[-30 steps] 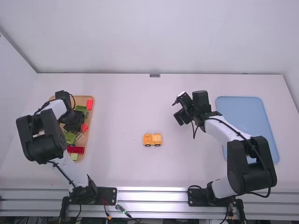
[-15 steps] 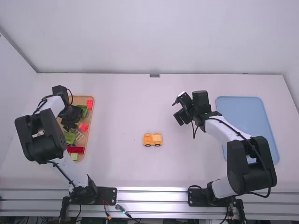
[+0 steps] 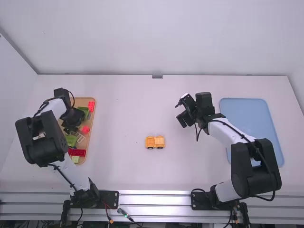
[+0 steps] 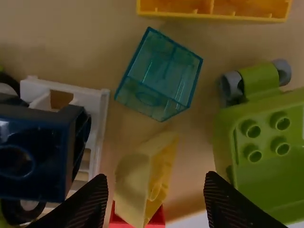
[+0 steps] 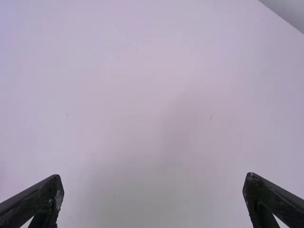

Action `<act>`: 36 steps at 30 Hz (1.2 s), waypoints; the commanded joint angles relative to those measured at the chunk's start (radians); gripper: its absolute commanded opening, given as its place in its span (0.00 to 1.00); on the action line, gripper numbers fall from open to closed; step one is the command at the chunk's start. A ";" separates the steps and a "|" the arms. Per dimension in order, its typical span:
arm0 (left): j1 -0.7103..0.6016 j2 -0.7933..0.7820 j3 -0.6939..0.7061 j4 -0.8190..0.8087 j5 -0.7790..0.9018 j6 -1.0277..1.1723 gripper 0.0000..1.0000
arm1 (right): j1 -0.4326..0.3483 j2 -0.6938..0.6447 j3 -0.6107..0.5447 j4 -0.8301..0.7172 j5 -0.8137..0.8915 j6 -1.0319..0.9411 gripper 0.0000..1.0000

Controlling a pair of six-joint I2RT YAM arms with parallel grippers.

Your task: Assemble lego blocks to make yellow taxi

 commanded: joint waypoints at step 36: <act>-0.005 0.011 -0.029 -0.013 -0.003 0.003 0.33 | 0.005 -0.017 0.005 0.003 -0.002 0.003 0.99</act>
